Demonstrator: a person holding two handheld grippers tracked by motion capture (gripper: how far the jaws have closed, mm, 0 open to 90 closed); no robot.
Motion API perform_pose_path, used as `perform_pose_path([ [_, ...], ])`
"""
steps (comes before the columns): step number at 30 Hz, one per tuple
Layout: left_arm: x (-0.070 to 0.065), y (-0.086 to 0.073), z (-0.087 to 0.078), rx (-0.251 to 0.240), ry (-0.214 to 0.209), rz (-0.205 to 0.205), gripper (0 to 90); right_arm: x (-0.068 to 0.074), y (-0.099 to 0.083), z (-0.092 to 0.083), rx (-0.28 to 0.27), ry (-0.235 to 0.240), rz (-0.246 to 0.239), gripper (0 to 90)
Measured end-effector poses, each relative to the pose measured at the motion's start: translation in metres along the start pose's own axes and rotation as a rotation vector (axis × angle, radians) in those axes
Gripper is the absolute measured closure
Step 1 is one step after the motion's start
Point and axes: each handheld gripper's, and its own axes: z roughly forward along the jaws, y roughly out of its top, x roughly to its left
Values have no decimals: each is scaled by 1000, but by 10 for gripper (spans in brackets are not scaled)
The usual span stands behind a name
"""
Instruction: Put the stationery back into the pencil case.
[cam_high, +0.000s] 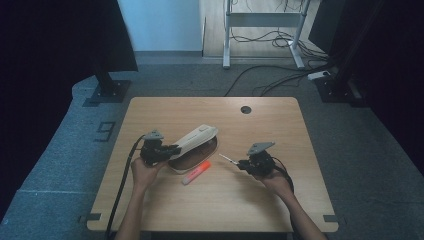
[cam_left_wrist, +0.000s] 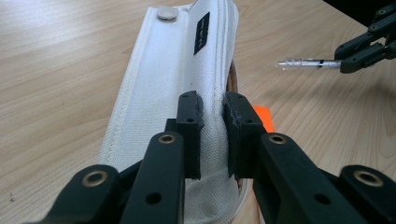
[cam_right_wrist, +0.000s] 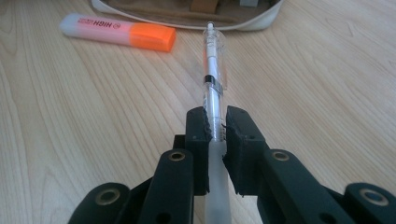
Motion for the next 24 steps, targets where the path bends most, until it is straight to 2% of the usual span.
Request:
perform_pose_path([
  [16,1,0,-1,-10,-10,-9,773,1,29,25,4,32,0,782],
  [24,1,0,-1,-13,-11,-10,773,3,44,40,11,44,-16,782],
])
